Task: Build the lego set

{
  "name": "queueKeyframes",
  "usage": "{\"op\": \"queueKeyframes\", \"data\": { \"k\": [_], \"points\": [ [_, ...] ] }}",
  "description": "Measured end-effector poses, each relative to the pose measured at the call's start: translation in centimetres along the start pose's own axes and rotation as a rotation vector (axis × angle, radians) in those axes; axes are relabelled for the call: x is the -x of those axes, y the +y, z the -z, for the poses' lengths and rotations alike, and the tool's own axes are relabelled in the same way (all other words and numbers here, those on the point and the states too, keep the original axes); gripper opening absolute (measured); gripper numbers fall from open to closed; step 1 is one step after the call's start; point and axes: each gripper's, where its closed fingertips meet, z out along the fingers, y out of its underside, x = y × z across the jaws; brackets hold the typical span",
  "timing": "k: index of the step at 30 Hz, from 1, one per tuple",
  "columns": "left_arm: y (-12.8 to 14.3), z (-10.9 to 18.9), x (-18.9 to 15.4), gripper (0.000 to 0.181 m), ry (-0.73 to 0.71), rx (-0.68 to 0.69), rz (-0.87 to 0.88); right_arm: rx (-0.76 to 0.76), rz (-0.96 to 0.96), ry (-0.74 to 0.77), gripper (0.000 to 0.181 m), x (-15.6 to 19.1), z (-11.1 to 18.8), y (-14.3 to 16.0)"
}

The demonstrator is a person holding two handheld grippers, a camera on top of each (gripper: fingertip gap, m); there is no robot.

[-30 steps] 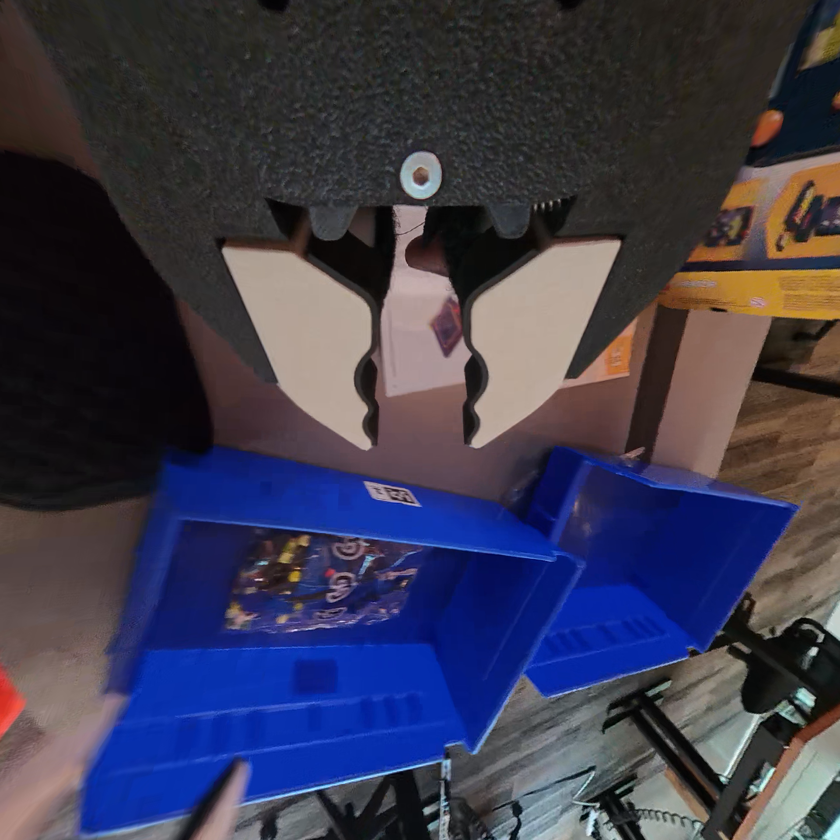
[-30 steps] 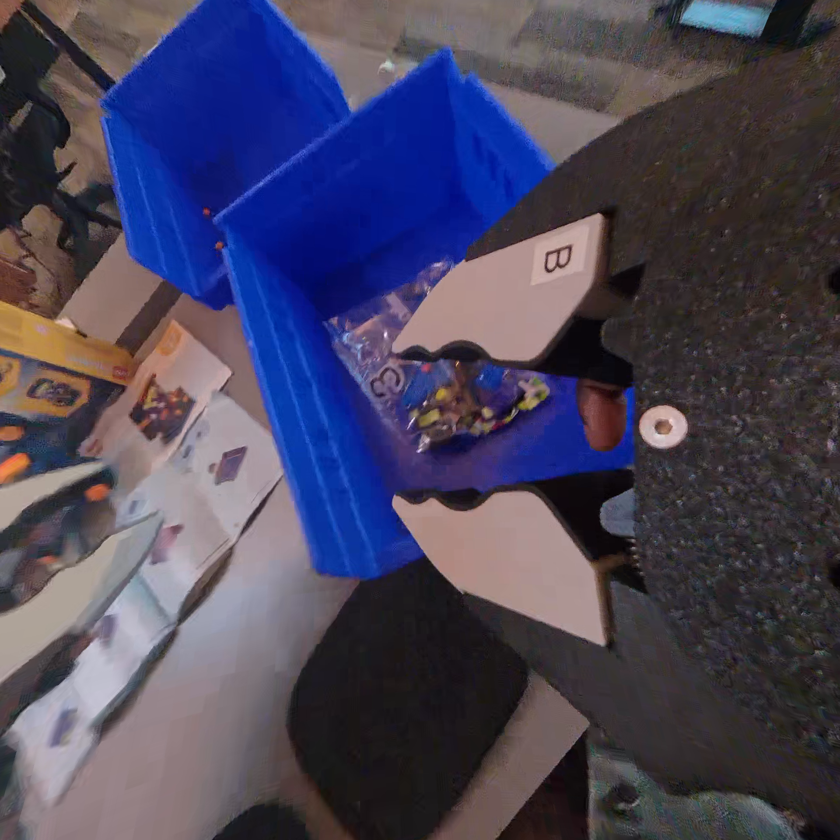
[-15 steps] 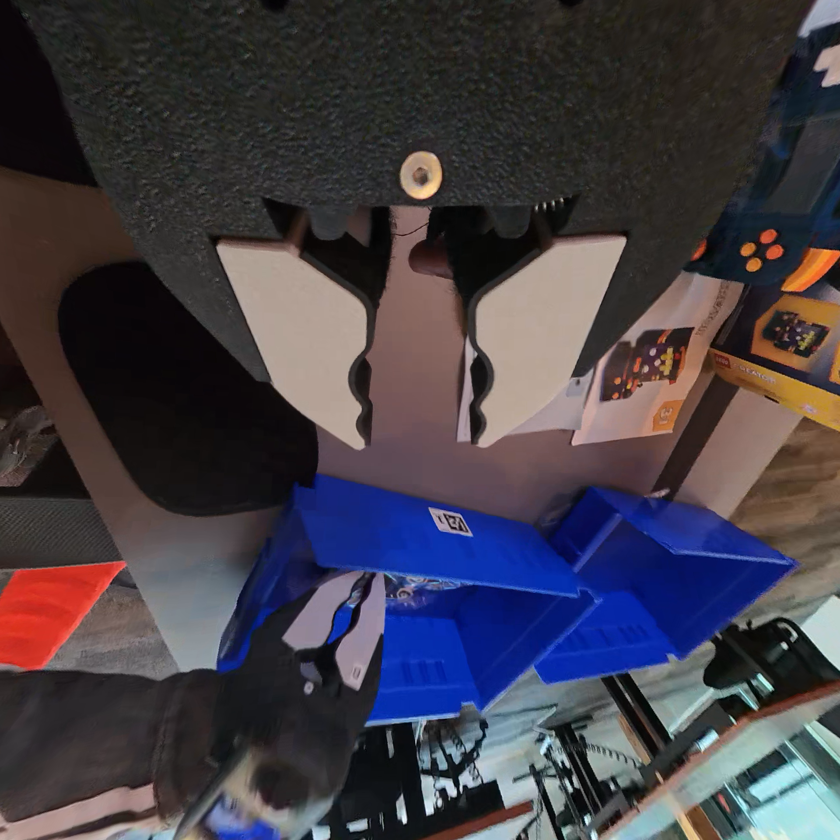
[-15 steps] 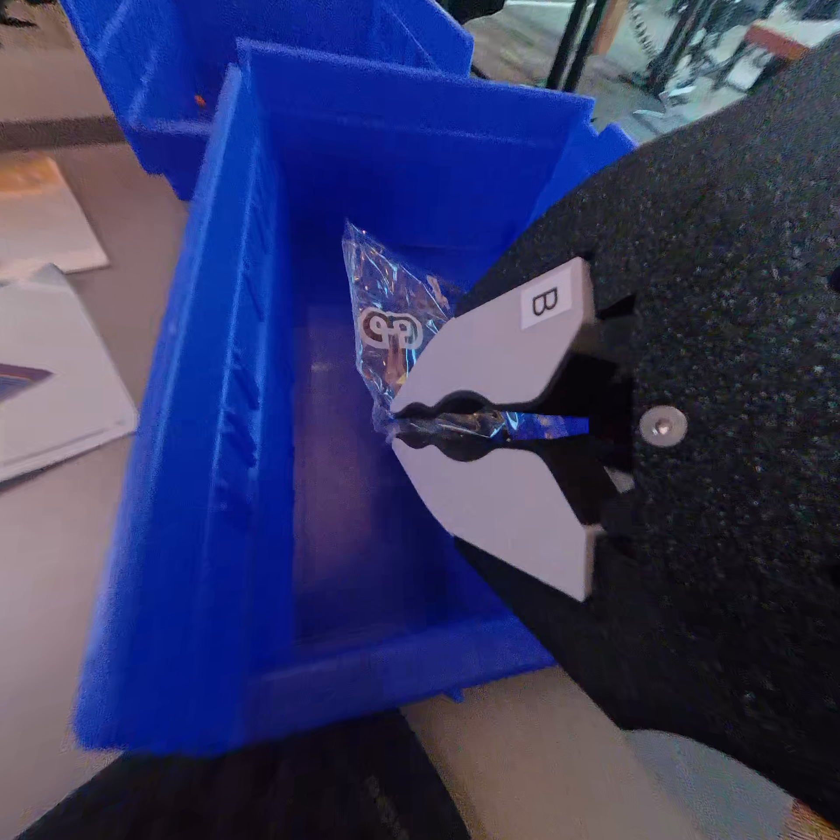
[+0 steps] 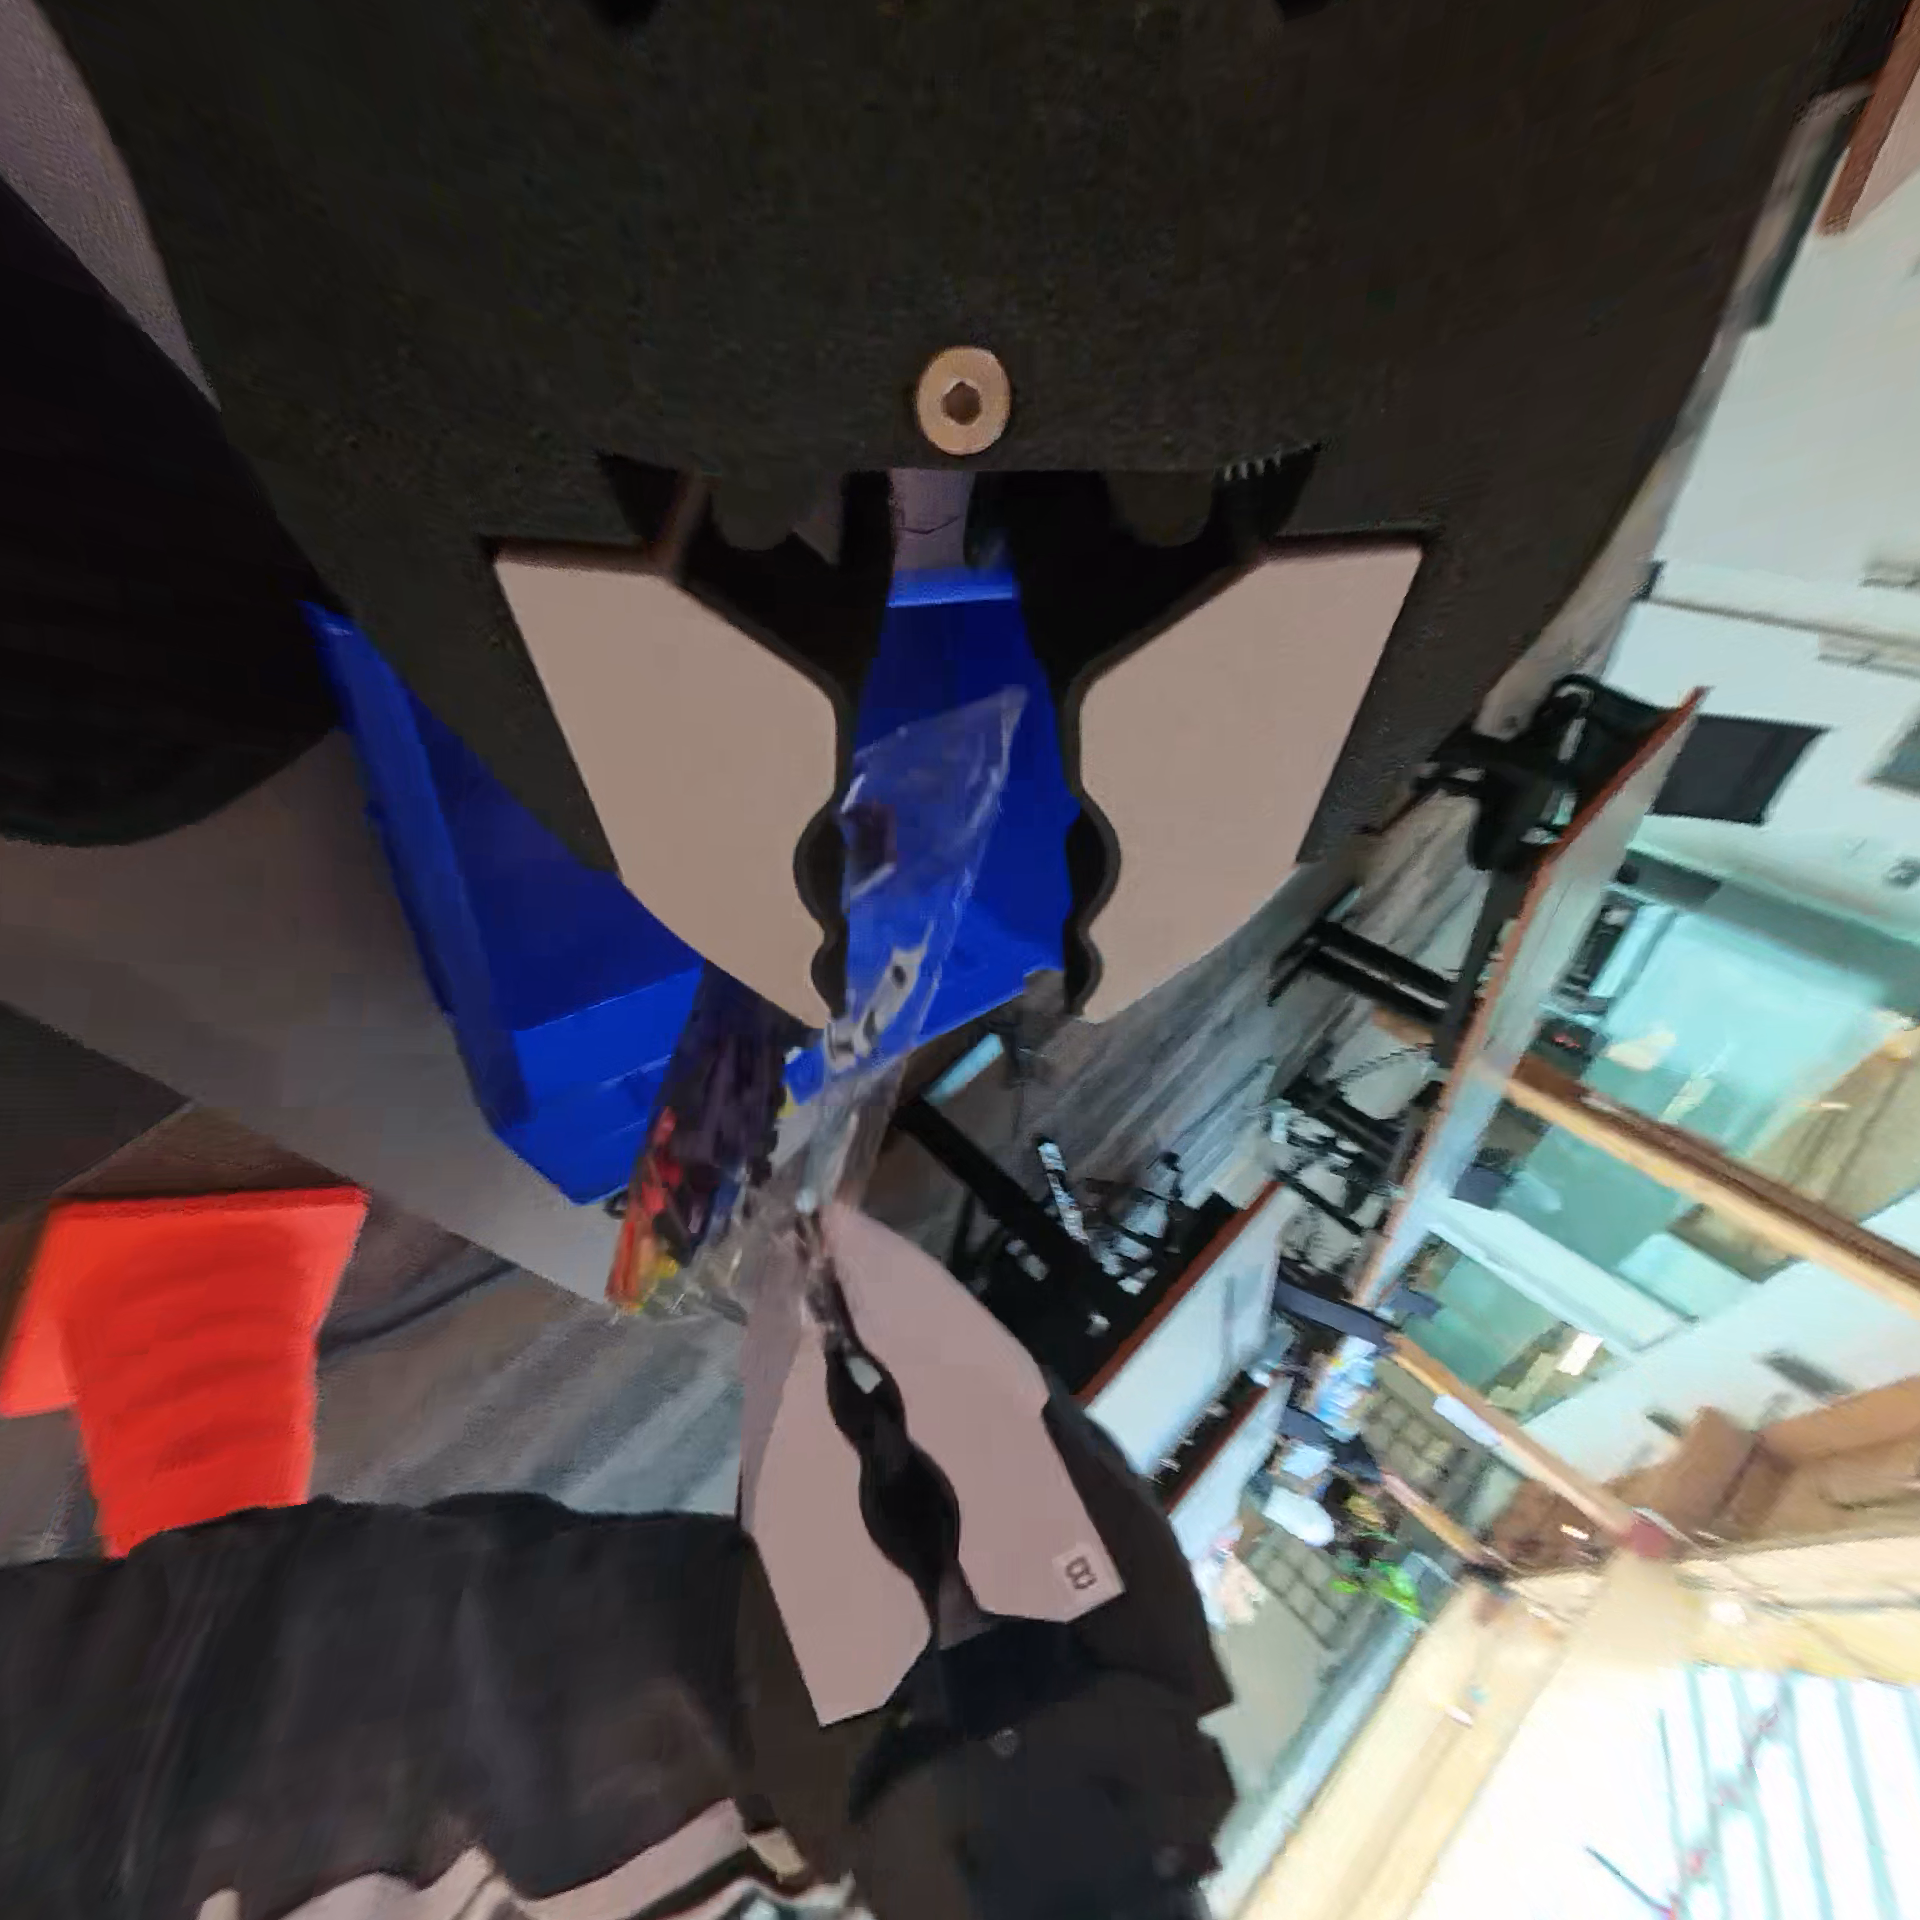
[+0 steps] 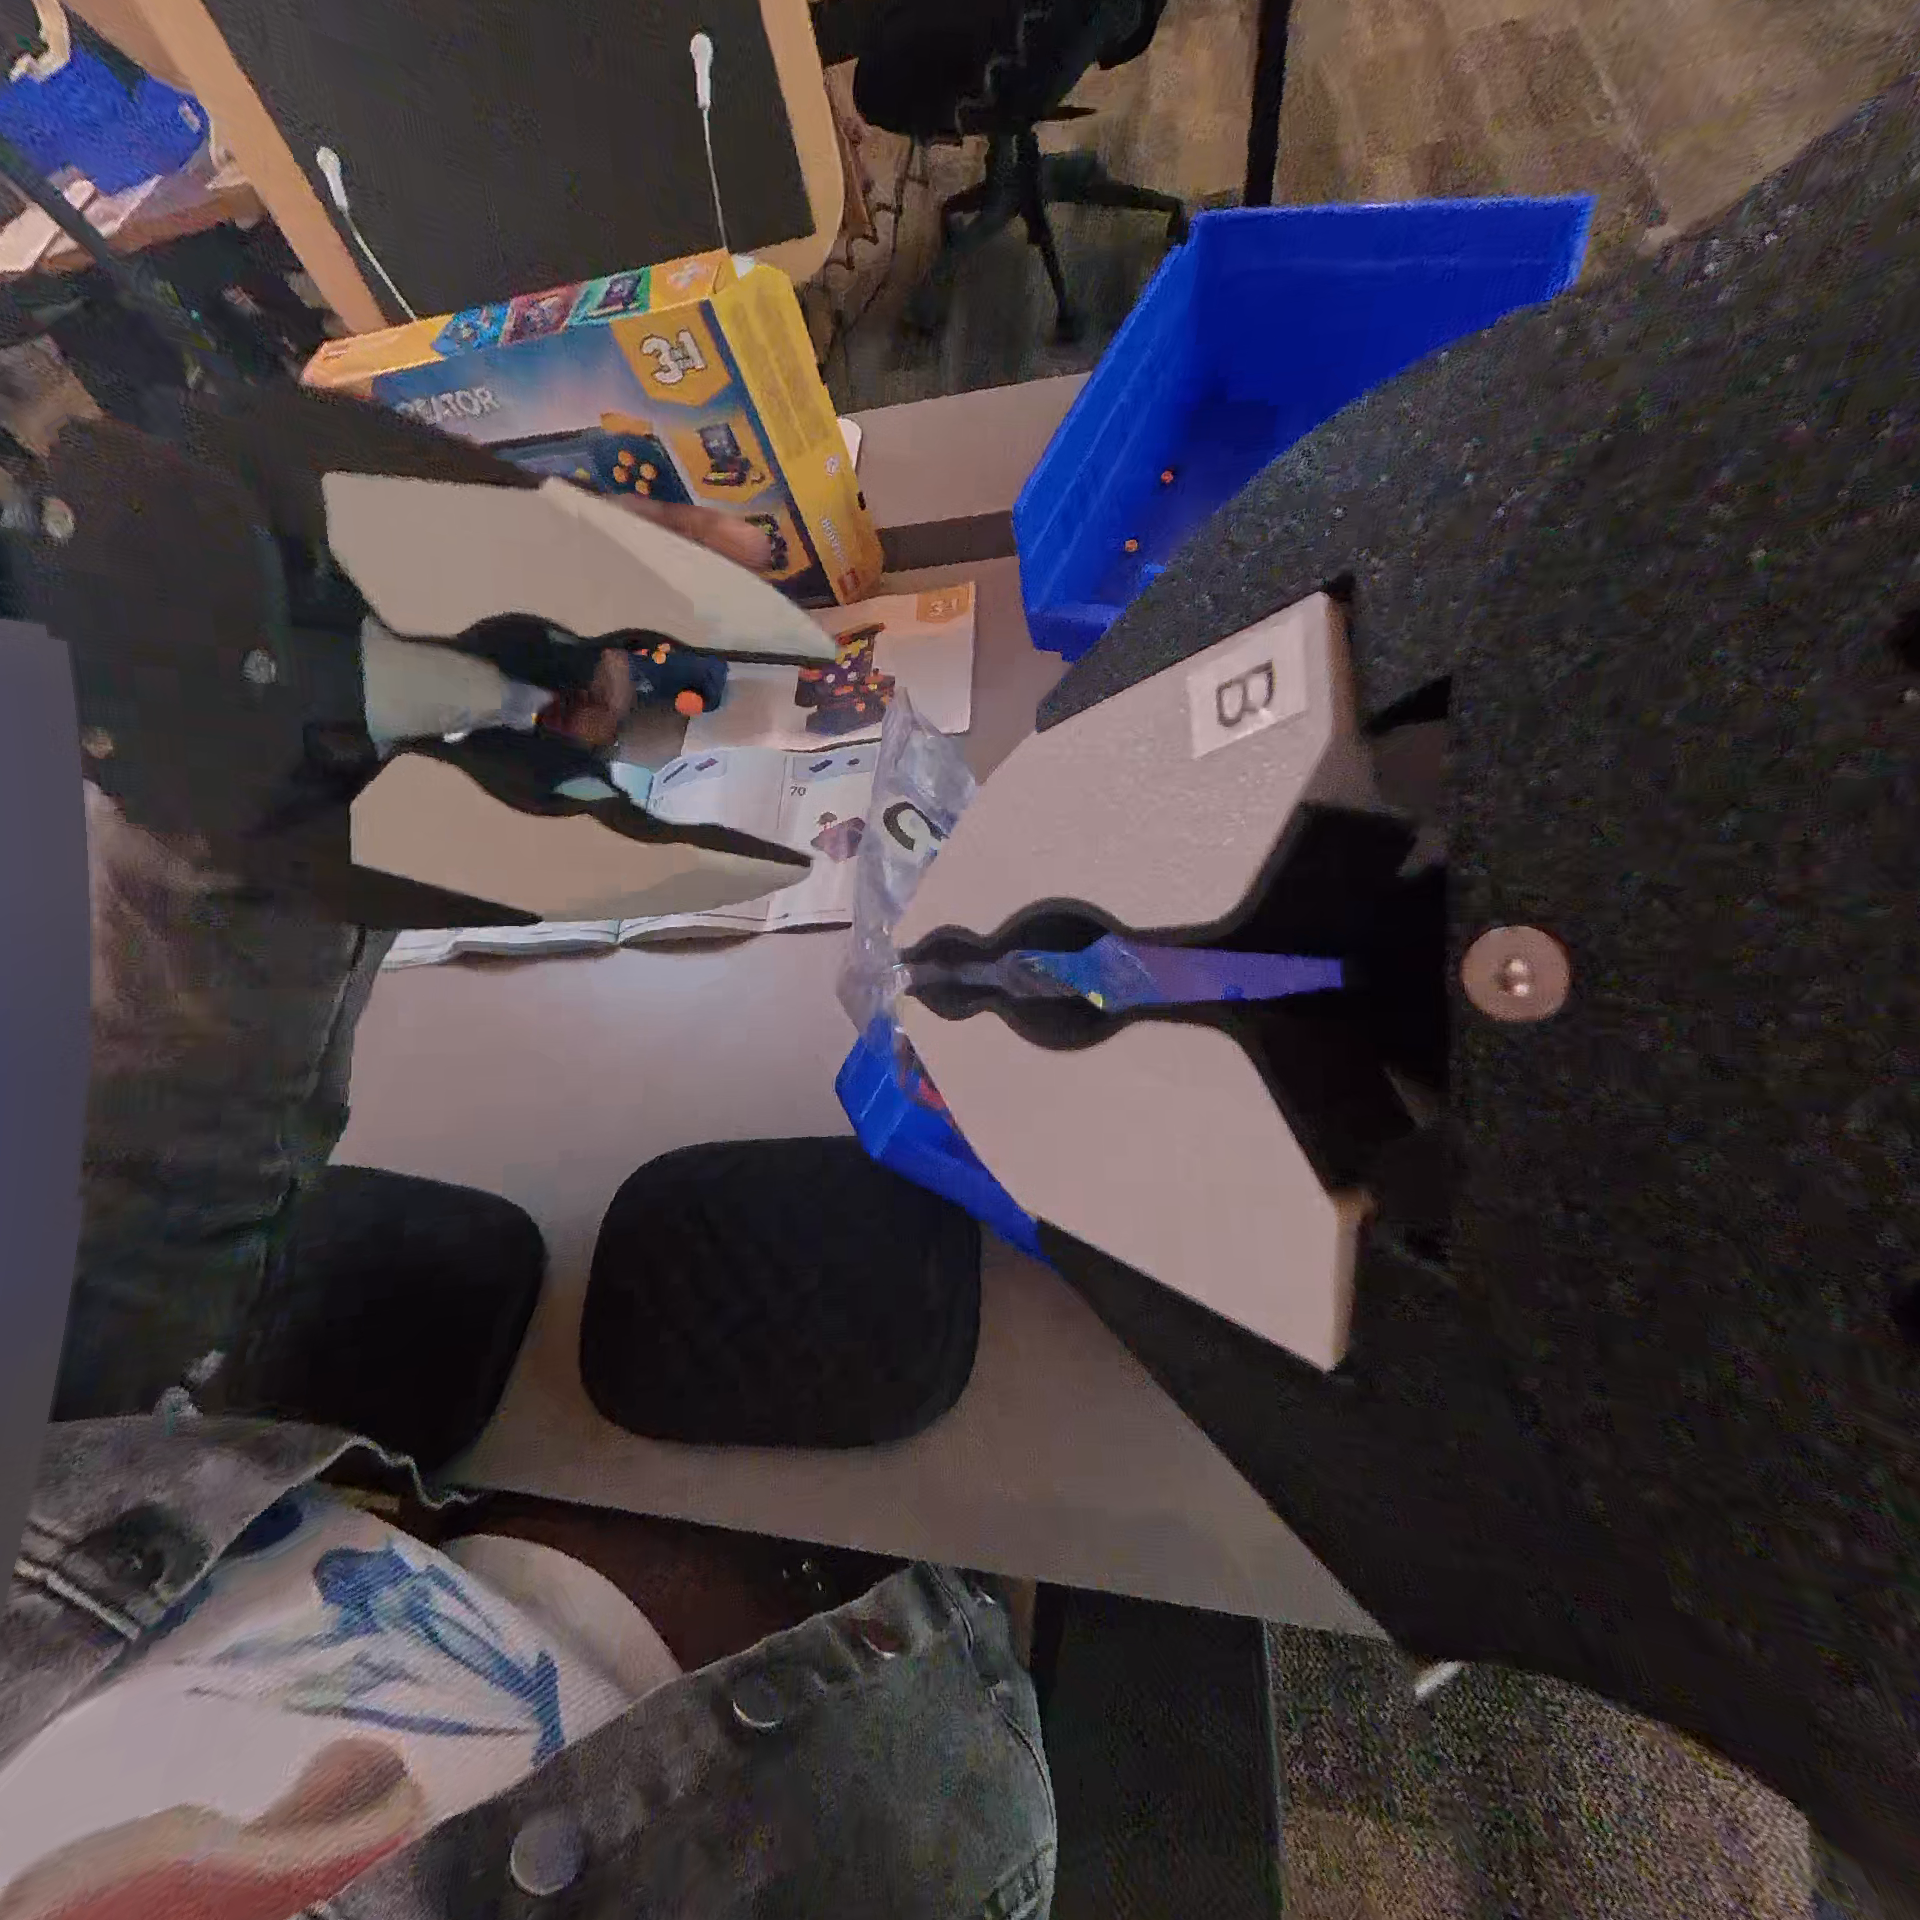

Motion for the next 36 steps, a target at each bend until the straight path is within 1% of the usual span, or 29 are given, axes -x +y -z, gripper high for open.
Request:
{"op": "queueKeyframes", "data": {
  "k": [1, 2, 4, 6, 7, 9, 12, 15, 16, 17, 18, 19, 21, 23, 24, 26, 27, 28, 29, 30, 31, 33, 35, 36],
  "points": [
    [-0.2, -0.8, -0.3, 0.034, 0.080, 0.041, 0.008, 0.012, 0.013, -0.021, 0.003, 0.2, -0.3, -0.2],
    [-0.1, -1.5, -1.2, 0.030, 0.192, 0.088, 0.012, 0.026, 0.026, -0.041, 0.002, 0.4, -0.6, -0.3],
    [0.7, -2.2, -2.6, 0.025, 0.371, 0.161, 0.031, 0.078, 0.039, -0.058, 0.003, 0.7, -1.1, 0.1],
    [1.2, -2.2, -4.3, 0.008, 0.539, 0.182, 0.055, 0.092, 0.040, -0.063, 0.003, 1.0, -1.3, 0.4],
    [1.2, -2.3, -4.7, 0.006, 0.573, 0.166, 0.068, 0.085, 0.037, -0.068, 0.003, 1.2, -1.3, 0.5],
    [1.3, -2.6, -4.9, 0.003, 0.572, 0.137, 0.068, 0.078, 0.029, -0.038, 0.003, 1.0, -1.1, 0.8],
    [1.0, -2.7, -3.8, 0.001, 0.475, 0.076, 0.058, 0.022, 0.001, 0.033, 0.003, 0.4, -0.2, 1.0],
    [0.1, -2.4, -1.9, 0.003, 0.386, 0.035, 0.068, -0.063, -0.039, 0.050, 0.002, -0.2, 0.6, 0.7],
    [0.0, -2.5, -1.4, 0.014, 0.357, 0.040, 0.059, -0.087, -0.034, 0.041, 0.002, -0.3, 0.8, 0.5],
    [0.0, -2.6, -1.5, 0.038, 0.363, 0.050, 0.038, -0.109, -0.030, 0.030, 0.002, -0.4, 0.8, 0.1],
    [0.0, -2.7, -2.1, 0.044, 0.396, 0.067, 0.018, -0.128, -0.025, 0.020, 0.002, -0.5, 0.8, -0.2],
    [0.2, -2.9, -2.8, 0.040, 0.434, 0.086, 0.011, -0.145, -0.015, 0.007, 0.002, -0.5, 0.7, -0.6],
    [0.4, -3.1, -3.8, 0.005, 0.494, 0.123, 0.008, -0.134, 0.000, 0.008, 0.002, -0.9, 0.4, -0.6],
    [0.7, -2.6, -3.3, 0.000, 0.461, 0.165, 0.024, -0.136, -0.020, 0.051, 0.003, -1.6, 0.4, -0.6],
    [0.8, -1.9, -2.8, 0.000, 0.423, 0.183, 0.031, -0.157, -0.056, 0.086, 0.005, -2.1, 0.4, -0.8],
    [0.9, 0.4, -2.3, 0.000, 0.374, 0.247, 0.085, -0.231, -0.190, 0.167, 0.010, -3.4, 0.5, -1.8],
    [0.9, 2.0, -2.1, 0.000, 0.352, 0.273, 0.126, -0.286, -0.271, 0.199, 0.022, -3.8, 0.4, -2.6],
    [0.7, 3.8, -2.2, 0.000, 0.342, 0.286, 0.166, -0.359, -0.336, 0.196, 0.038, -3.7, -0.1, -3.9],
    [0.6, 5.6, -2.4, 0.000, 0.334, 0.295, 0.204, -0.424, -0.390, 0.182, 0.050, -3.3, -0.8, -5.1],
    [0.5, 7.3, -2.7, 0.000, 0.326, 0.304, 0.244, -0.475, -0.428, 0.172, 0.058, -2.9, -1.8, -6.3],
    [0.5, 8.9, -3.2, 0.000, 0.322, 0.311, 0.286, -0.517, -0.454, 0.172, 0.061, -2.6, -3.1, -7.3],
    [0.6, 11.6, -4.7, 0.000, 0.314, 0.311, 0.356, -0.569, -0.455, 0.164, 0.069, -1.9, -6.3, -9.1],
    [0.7, 13.6, -6.9, 0.000, 0.326, 0.285, 0.404, -0.577, -0.462, 0.174, 0.065, -1.8, -10.1, -10.4],
    [0.9, 14.4, -8.0, 0.000, 0.318, 0.276, 0.422, -0.564, -0.448, 0.145, 0.054, -1.4, -12.2, -10.9]
  ]
}}
